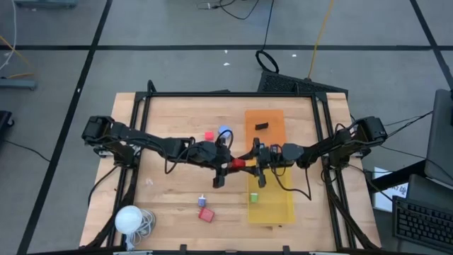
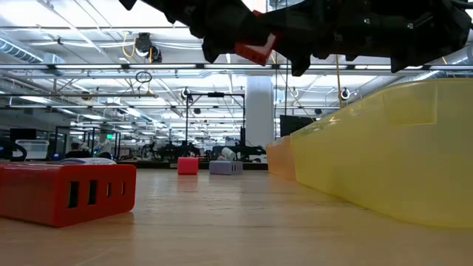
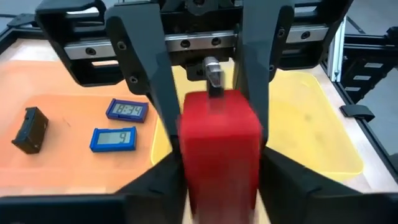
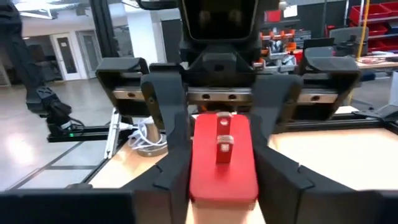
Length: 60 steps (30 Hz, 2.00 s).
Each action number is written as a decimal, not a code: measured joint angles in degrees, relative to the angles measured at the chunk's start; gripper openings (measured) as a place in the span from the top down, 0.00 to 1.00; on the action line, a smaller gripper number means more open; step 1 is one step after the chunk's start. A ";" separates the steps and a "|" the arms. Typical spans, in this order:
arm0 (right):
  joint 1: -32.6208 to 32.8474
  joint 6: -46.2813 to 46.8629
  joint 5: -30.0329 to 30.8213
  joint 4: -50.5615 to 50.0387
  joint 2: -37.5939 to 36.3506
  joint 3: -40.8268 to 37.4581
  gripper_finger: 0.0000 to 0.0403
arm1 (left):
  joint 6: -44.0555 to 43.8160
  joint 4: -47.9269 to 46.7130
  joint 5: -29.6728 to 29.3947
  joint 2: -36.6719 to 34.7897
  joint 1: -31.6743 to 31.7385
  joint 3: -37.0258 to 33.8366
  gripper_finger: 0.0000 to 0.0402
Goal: Pick & Place Office items
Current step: Put the top red charger adapter into the yellow bin
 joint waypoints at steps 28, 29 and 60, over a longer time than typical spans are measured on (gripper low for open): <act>-0.05 -0.62 -4.26 -9.36 -4.40 -0.02 0.72 | 4.37 -7.31 -1.85 -13.01 -0.63 -4.32 0.33; 0.09 -0.61 -4.25 -11.08 -5.53 -0.02 0.72 | 4.34 -6.16 -2.56 -14.24 -0.66 -5.98 0.32; 13.92 13.30 6.80 -53.37 -31.34 -7.64 0.72 | -4.93 7.54 -30.69 -50.60 -0.13 -41.20 0.32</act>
